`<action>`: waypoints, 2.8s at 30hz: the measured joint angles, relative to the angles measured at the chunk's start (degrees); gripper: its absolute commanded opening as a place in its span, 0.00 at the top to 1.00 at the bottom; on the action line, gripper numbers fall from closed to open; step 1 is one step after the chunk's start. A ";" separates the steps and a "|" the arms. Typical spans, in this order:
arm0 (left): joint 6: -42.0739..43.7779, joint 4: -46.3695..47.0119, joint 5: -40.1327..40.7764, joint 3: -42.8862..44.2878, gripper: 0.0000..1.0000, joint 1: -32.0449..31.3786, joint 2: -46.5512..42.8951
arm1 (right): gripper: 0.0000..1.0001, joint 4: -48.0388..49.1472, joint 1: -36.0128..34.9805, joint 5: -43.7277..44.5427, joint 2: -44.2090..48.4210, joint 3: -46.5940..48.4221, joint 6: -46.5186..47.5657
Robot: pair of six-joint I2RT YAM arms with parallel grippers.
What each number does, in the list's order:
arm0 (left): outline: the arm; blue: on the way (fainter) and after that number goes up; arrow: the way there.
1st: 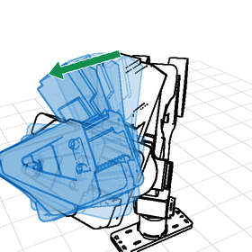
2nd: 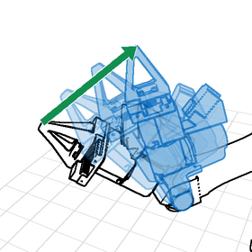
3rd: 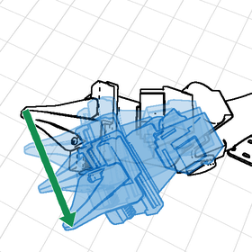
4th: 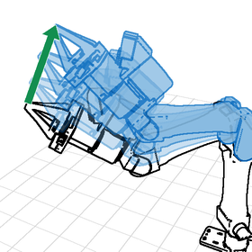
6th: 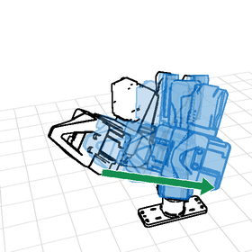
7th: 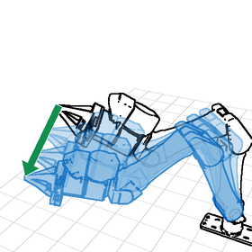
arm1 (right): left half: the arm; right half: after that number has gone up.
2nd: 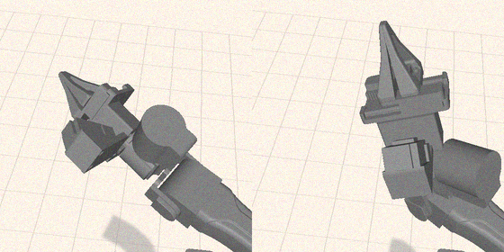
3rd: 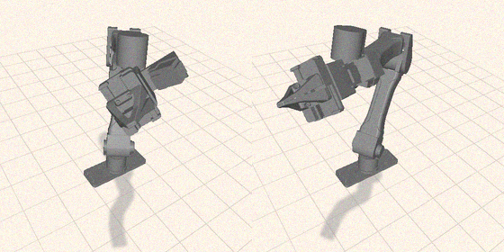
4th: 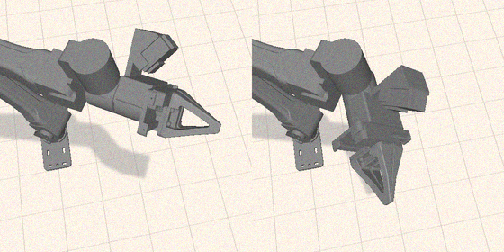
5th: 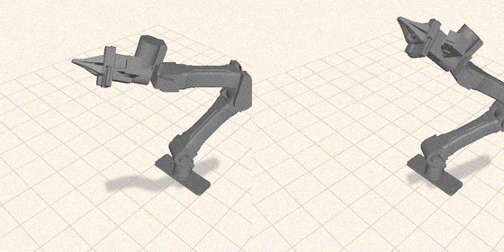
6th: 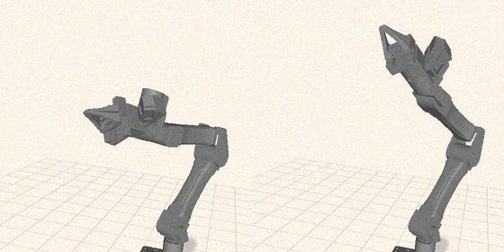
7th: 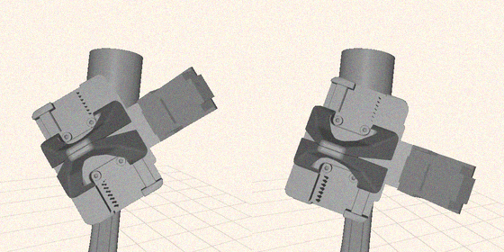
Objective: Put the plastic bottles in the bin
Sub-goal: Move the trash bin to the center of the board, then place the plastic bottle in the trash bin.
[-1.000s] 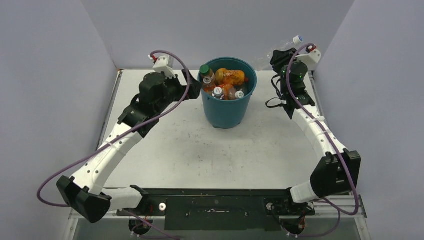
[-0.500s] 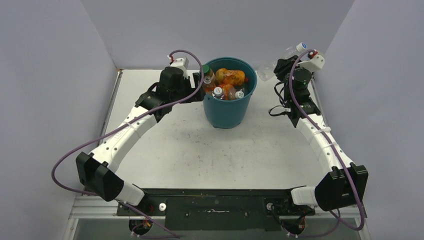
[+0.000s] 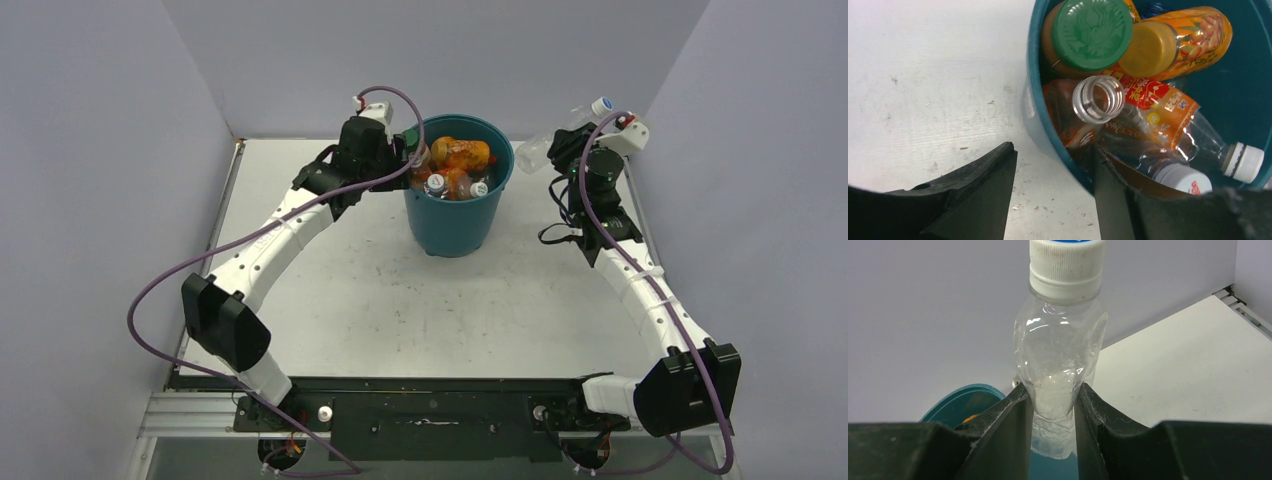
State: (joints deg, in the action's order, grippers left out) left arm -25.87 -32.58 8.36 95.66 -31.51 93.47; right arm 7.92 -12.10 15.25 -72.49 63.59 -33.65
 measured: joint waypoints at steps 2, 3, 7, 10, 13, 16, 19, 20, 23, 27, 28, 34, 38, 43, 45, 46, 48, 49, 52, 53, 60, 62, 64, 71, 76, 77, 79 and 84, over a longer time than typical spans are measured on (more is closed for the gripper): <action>0.02 -0.61 -0.07 0.00 0.51 0.02 1.33 | 0.95 0.02 0.00 -0.02 0.33 0.00 0.00; 0.00 -0.37 -0.02 0.00 0.56 0.00 1.73 | 0.95 0.02 0.00 -0.02 0.52 0.00 0.00; 0.20 -0.46 0.00 0.22 0.69 -0.02 1.99 | 0.95 0.00 0.00 -0.07 0.96 0.00 -0.02; 0.24 -0.81 0.00 1.22 0.82 0.00 2.69 | 0.95 -0.04 -0.02 -0.07 1.03 0.00 -0.02; -0.35 -1.01 0.28 2.51 0.98 0.00 3.56 | 0.95 -0.15 -0.02 -0.09 1.03 0.00 -0.02; -0.17 -1.57 0.46 3.28 1.00 0.02 4.04 | 0.95 -0.35 -0.02 -0.11 1.03 0.00 -0.02; 1.57 -4.44 -0.66 4.50 1.00 -0.74 4.09 | 0.95 -0.44 -0.02 -0.26 1.03 0.00 -0.02; 1.92 -5.18 -0.55 4.87 1.00 -0.96 4.09 | 0.95 -0.50 -0.02 -0.28 1.03 0.00 -0.02; 3.02 -7.48 0.96 5.86 1.00 -0.94 4.09 | 0.95 -0.83 -0.02 -0.28 1.03 0.00 -0.02; 4.74 -11.65 3.67 7.69 1.00 -0.07 4.09 | 0.95 -0.94 -0.02 -0.28 1.03 0.00 -0.02; 5.20 -12.76 4.22 8.28 1.00 0.37 4.09 | 0.95 -0.98 -0.02 -0.28 1.03 0.00 -0.02; 6.08 -15.43 4.87 6.91 1.00 7.45 0.92 | 0.95 -1.16 -0.02 -0.55 1.03 0.02 -0.02; 6.29 -15.19 5.35 0.94 1.00 14.69 -5.16 | 0.95 -1.16 -0.02 -1.20 1.03 0.02 -0.20; 6.40 -14.21 6.73 -5.01 1.00 18.01 -10.78 | 0.95 -1.16 -0.39 -2.21 1.03 0.02 -0.59; 6.40 -12.74 6.38 -6.16 1.00 17.88 -11.32 | 0.95 -1.16 -0.76 -2.86 1.03 0.02 -0.68; 6.38 -11.85 6.10 -6.73 1.00 17.84 -11.43 | 0.95 -1.16 -0.81 -3.48 1.03 0.02 -0.74; 6.36 -10.73 5.42 -7.76 1.00 17.81 -11.47 | 0.95 -1.36 -1.05 -5.51 1.01 0.17 -1.07; 6.19 -10.54 5.01 -8.17 1.00 17.79 -11.47 | 0.95 -2.01 -1.14 -6.84 0.81 0.79 -1.14; 5.60 -10.45 3.96 -8.83 0.75 17.66 -11.47 | 0.95 -3.54 -2.45 -12.02 -0.81 4.74 -1.11; 5.55 -10.36 3.65 -8.83 0.61 17.62 -11.47 | 0.95 -4.50 -3.63 -13.70 -1.81 7.19 -0.63; 5.44 -9.79 2.84 -8.85 0.03 17.09 -13.94 | 0.95 -9.73 -15.19 -19.10 -6.56 19.47 4.33; 5.27 -9.33 3.54 -8.83 0.04 17.03 -15.65 | 0.95 -11.52 -17.55 -19.47 -7.74 22.45 6.23; 5.11 -8.72 4.76 -8.83 0.04 16.98 -17.73 | 0.95 -13.03 -20.06 -19.17 -9.14 25.46 8.76; 5.03 3.87 7.96 -19.50 0.04 16.35 -34.64 | 0.95 -17.38 -32.13 -12.50 -16.57 34.84 23.30; 6.34 17.66 7.32 -34.73 0.04 15.78 -48.11 | 0.95 -19.41 -36.94 -7.30 -22.14 37.35 35.26; 6.73 20.26 7.23 -37.83 0.04 15.76 -49.92 | 0.95 -19.45 -37.07 -6.25 -23.19 37.46 37.33; 7.15 23.87 7.15 -42.12 0.04 15.63 -52.02 | 0.95 -18.10 -37.09 -5.14 -24.72 38.18 39.76; 7.96 31.69 3.76 -50.07 0.04 15.06 -55.01 | 0.95 -18.12 -36.96 -3.74 -25.33 38.51 43.45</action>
State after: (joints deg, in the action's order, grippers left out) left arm -17.91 -0.89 12.12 45.58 -16.45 38.46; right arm -10.20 -49.06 11.51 -97.82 102.10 9.80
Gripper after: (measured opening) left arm 0.962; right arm 0.309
